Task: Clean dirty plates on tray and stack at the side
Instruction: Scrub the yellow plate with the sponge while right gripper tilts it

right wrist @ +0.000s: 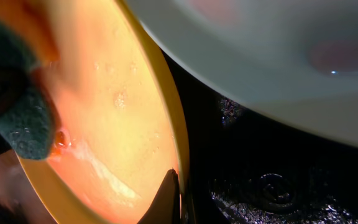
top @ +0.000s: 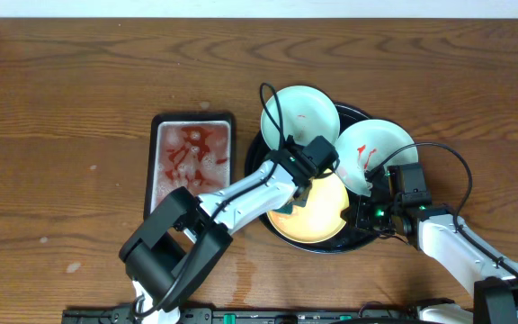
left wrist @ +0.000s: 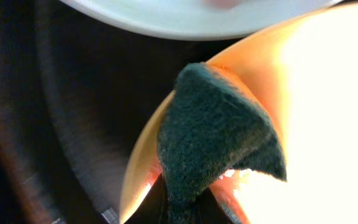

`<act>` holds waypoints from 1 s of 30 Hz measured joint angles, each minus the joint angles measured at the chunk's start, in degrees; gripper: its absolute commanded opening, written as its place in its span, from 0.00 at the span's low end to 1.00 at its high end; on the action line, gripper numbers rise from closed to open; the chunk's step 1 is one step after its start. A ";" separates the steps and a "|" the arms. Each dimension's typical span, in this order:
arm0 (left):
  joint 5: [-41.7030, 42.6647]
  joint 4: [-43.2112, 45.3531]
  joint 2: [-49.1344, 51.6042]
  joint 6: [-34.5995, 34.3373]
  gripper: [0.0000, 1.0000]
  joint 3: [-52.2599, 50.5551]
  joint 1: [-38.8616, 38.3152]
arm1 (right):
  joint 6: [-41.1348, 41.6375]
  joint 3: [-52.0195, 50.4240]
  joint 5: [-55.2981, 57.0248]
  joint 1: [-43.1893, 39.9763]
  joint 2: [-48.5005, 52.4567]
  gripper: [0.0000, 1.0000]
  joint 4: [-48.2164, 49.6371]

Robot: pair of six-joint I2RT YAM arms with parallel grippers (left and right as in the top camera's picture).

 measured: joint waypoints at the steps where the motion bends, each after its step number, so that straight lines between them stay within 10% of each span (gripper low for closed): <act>1: 2.21 1.73 0.00 0.09 0.09 -0.15 0.37 | 0.02 0.04 0.07 0.00 0.00 0.01 -0.07; 13: 27.91 15.34 2.56 -3.65 0.09 -0.79 0.96 | 0.22 0.28 2.27 -0.13 -0.02 0.01 -0.24; 30: 34.25 2.51 1.38 -1.40 0.08 0.04 -1.18 | 0.20 0.35 2.58 -0.13 -0.04 0.01 -0.37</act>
